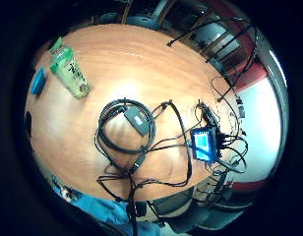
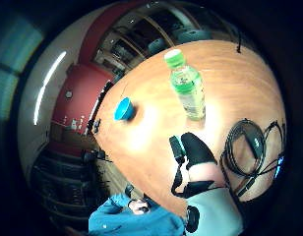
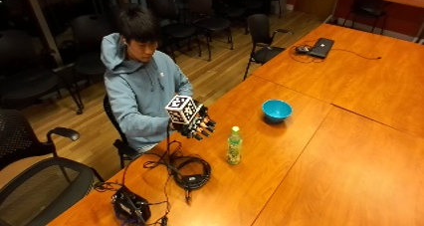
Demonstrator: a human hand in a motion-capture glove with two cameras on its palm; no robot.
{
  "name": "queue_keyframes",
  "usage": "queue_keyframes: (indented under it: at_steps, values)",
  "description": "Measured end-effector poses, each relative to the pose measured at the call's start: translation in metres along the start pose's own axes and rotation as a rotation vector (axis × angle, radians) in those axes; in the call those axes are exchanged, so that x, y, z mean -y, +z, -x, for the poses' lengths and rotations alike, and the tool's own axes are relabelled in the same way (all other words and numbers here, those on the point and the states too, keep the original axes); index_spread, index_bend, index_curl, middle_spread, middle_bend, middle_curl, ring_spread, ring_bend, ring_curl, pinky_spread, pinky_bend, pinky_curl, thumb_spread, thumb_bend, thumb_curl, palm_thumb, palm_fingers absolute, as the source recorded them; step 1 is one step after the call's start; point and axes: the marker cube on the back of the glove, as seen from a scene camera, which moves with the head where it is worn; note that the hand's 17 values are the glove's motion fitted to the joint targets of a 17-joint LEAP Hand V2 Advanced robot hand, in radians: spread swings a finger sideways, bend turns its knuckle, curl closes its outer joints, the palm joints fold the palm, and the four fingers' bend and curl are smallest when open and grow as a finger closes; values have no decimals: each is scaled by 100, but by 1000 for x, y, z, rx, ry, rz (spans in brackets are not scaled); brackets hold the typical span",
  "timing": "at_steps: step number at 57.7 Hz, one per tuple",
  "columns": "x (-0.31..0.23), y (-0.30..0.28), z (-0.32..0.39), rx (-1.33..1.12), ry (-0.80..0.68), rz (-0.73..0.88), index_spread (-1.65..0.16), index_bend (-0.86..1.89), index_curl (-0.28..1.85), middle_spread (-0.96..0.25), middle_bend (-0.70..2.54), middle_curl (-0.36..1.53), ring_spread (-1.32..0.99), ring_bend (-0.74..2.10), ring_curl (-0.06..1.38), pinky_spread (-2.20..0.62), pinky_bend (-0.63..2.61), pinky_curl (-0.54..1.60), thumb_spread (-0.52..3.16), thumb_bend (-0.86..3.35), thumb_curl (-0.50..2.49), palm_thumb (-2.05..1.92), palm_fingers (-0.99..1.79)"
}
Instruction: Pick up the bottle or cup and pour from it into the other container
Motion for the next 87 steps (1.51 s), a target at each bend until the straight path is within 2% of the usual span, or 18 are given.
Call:
queue_keyframes:
  at_steps: [29,49,62,87]
  values:
    - [28,12,-13,269,31,-185,-22,12,23,9,20,33,14,41,30,25,64,29,91,-3,37,69,12]
    - [28,56,10,505,74,-356,-21,13,22,11,21,34,14,43,30,25,66,29,90,-3,36,69,10]
    - [38,71,10,647,132,-396,-20,13,22,12,21,34,14,43,30,25,67,29,90,-3,37,69,10]
    - [48,96,28,773,194,-468,-19,12,21,13,22,35,15,44,30,25,70,29,89,-3,37,70,8]
